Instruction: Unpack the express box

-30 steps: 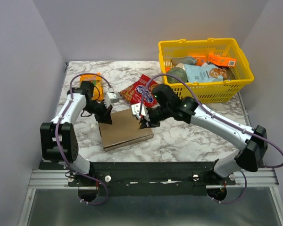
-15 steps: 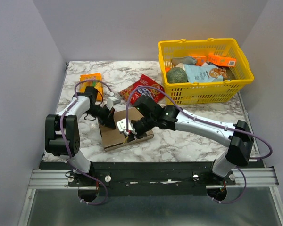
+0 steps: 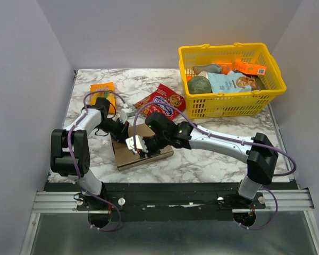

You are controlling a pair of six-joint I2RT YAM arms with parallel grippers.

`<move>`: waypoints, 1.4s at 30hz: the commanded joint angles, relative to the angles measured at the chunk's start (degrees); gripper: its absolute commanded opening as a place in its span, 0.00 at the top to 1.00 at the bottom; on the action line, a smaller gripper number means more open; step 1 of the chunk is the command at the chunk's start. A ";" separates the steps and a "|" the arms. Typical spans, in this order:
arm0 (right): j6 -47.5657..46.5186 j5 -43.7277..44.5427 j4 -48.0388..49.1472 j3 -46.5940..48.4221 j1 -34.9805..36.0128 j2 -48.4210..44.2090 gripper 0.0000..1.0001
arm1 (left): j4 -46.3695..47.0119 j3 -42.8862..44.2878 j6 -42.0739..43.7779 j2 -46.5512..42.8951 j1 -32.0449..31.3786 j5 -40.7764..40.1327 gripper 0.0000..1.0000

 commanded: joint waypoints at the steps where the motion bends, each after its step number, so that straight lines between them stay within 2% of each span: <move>1: 0.39 1.10 0.58 0.71 0.54 1.04 1.00 | 5.47 -2.44 1.80 2.46 -0.93 -3.80 1.00; 11: 0.13 1.62 -0.74 0.98 0.71 2.53 1.00 | 5.64 -2.61 1.71 2.90 -0.93 -3.80 1.00; 20: -0.48 6.28 -2.75 0.98 0.71 3.59 0.99 | 5.82 -2.35 1.97 3.52 -0.93 -4.07 1.00; 33: -3.30 10.15 -10.23 -3.06 -1.04 -1.60 1.00 | 5.64 -3.23 8.91 5.10 -2.16 -7.14 1.00; 42: -8.92 11.56 -13.74 -5.97 -5.70 -4.85 1.00 | 5.20 -2.44 10.76 6.68 -2.77 -8.99 1.00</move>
